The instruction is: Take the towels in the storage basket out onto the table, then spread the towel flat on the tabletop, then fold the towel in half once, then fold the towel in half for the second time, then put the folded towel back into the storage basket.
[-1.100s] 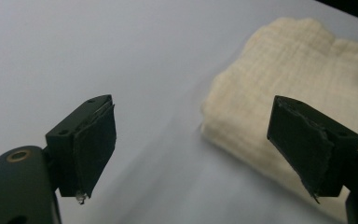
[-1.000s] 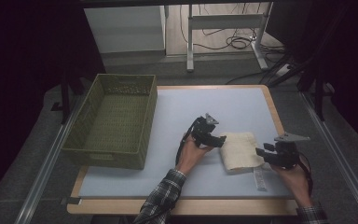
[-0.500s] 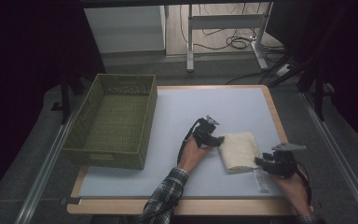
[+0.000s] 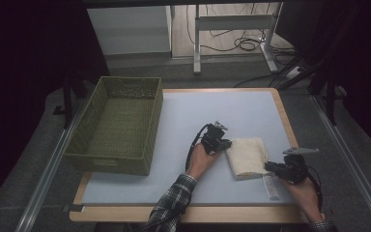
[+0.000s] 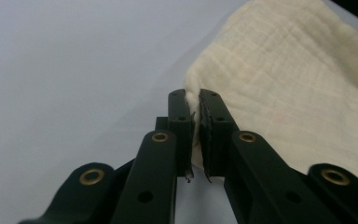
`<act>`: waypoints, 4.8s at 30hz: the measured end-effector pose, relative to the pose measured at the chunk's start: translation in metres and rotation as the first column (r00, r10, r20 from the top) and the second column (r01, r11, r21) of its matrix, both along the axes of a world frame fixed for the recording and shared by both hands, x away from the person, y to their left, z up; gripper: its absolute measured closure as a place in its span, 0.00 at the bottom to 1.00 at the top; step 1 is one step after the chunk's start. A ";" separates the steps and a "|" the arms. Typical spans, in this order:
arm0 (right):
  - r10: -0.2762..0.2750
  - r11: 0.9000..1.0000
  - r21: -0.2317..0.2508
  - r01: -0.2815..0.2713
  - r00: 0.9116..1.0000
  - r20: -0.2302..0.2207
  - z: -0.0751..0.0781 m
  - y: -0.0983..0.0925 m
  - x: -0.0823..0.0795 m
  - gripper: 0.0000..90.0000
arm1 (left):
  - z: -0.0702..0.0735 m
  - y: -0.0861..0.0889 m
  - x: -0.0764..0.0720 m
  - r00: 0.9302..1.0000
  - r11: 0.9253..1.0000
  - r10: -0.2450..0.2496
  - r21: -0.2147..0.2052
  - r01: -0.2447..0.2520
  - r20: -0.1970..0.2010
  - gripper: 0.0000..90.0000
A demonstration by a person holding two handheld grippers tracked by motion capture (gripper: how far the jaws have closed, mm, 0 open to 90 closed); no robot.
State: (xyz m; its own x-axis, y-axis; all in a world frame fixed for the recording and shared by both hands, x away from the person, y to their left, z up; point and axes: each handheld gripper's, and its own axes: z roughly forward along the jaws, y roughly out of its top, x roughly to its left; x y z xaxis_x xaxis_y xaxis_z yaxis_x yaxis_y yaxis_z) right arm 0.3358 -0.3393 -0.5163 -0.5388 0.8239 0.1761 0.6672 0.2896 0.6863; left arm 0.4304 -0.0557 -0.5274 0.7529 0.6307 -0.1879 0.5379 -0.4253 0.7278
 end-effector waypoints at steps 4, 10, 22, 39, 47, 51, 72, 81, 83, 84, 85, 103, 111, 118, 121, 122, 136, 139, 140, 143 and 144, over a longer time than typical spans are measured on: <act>0.017 1.000 0.022 -0.017 1.000 0.016 0.007 0.000 -0.002 0.94 | 0.014 0.005 0.000 0.999 1.000 0.006 -0.011 -0.006 0.043 0.95; 0.055 0.998 0.038 -0.057 0.998 0.044 0.018 0.012 -0.003 0.94 | 0.029 0.014 -0.001 0.996 1.000 0.019 0.004 -0.019 0.083 0.94; 0.115 0.992 0.038 -0.118 0.990 0.079 0.030 0.035 -0.002 0.93 | 0.039 0.033 0.000 0.994 0.999 0.042 0.021 -0.044 0.106 0.93; 0.171 0.983 0.051 -0.178 0.978 0.118 0.048 0.065 0.006 0.93 | 0.060 0.062 0.001 0.985 0.994 0.089 0.043 -0.096 0.145 0.93; 0.203 0.976 0.053 -0.211 0.970 0.133 0.053 0.084 0.013 0.93 | 0.070 0.080 0.001 0.979 0.990 0.122 0.044 -0.131 0.163 0.93; 0.214 0.973 0.052 -0.223 0.967 0.138 0.056 0.092 0.016 0.93 | 0.075 0.088 0.002 0.977 0.989 0.130 0.052 -0.141 0.171 0.93; 0.259 0.959 0.078 -0.274 0.952 0.164 0.075 0.139 0.035 0.93 | 0.108 0.133 0.005 0.957 0.973 0.186 0.094 -0.211 0.222 0.92; 0.278 0.950 0.098 -0.297 0.946 0.168 0.085 0.159 0.044 0.93 | 0.123 0.154 0.006 0.948 0.964 0.208 0.111 -0.240 0.241 0.92; 0.280 0.949 0.101 -0.299 0.945 0.167 0.087 0.163 0.046 0.93 | 0.124 0.158 0.006 0.946 0.962 0.215 0.112 -0.248 0.244 0.92; 0.280 0.949 0.103 -0.299 0.946 0.163 0.087 0.165 0.046 0.93 | 0.125 0.160 0.006 0.945 0.961 0.217 0.115 -0.250 0.245 0.92; 0.285 0.947 0.104 -0.304 0.944 0.168 0.088 0.167 0.048 0.93 | 0.126 0.162 0.006 0.945 0.960 0.217 0.120 -0.252 0.247 0.92; 0.313 0.932 0.136 -0.337 0.934 0.169 0.105 0.195 0.060 0.93 | 0.148 0.193 0.002 0.922 0.940 0.257 0.146 -0.308 0.291 0.92; 0.336 0.921 0.147 -0.361 0.927 0.169 0.115 0.217 0.064 0.93 | 0.157 0.211 -0.001 0.908 0.928 0.281 0.154 -0.340 0.311 0.92; 0.362 0.910 0.149 -0.386 0.917 0.166 0.118 0.240 0.066 0.93 | 0.160 0.231 -0.004 0.897 0.914 0.310 0.162 -0.372 0.316 0.92; 0.371 0.905 0.157 -0.396 0.914 0.164 0.118 0.250 0.068 0.93 | 0.161 0.240 -0.006 0.891 0.906 0.323 0.168 -0.389 0.320 0.92; 0.375 0.902 0.163 -0.399 0.913 0.162 0.118 0.253 0.068 0.93 | 0.161 0.244 -0.007 0.888 0.902 0.329 0.172 -0.396 0.322 0.92; 0.418 0.884 0.157 -0.441 0.894 0.162 0.115 0.309 0.068 0.93 | 0.159 0.290 -0.016 0.859 0.865 0.397 0.181 -0.468 0.324 0.93; 0.430 0.878 0.152 -0.453 0.888 0.163 0.114 0.322 0.067 0.93 | 0.156 0.299 -0.018 0.853 0.857 0.410 0.185 -0.482 0.322 0.93; 0.434 0.877 0.149 -0.457 0.886 0.161 0.113 0.326 0.067 0.93 | 0.155 0.302 -0.018 0.852 0.854 0.414 0.187 -0.485 0.321 0.93; 0.446 0.872 0.141 -0.468 0.880 0.161 0.110 0.340 0.066 0.93 | 0.151 0.310 -0.020 0.848 0.845 0.425 0.196 -0.497 0.318 0.93; 0.449 0.872 0.139 -0.470 0.879 0.158 0.109 0.343 0.066 0.93 | 0.150 0.313 -0.020 0.847 0.843 0.429 0.198 -0.500 0.315 0.93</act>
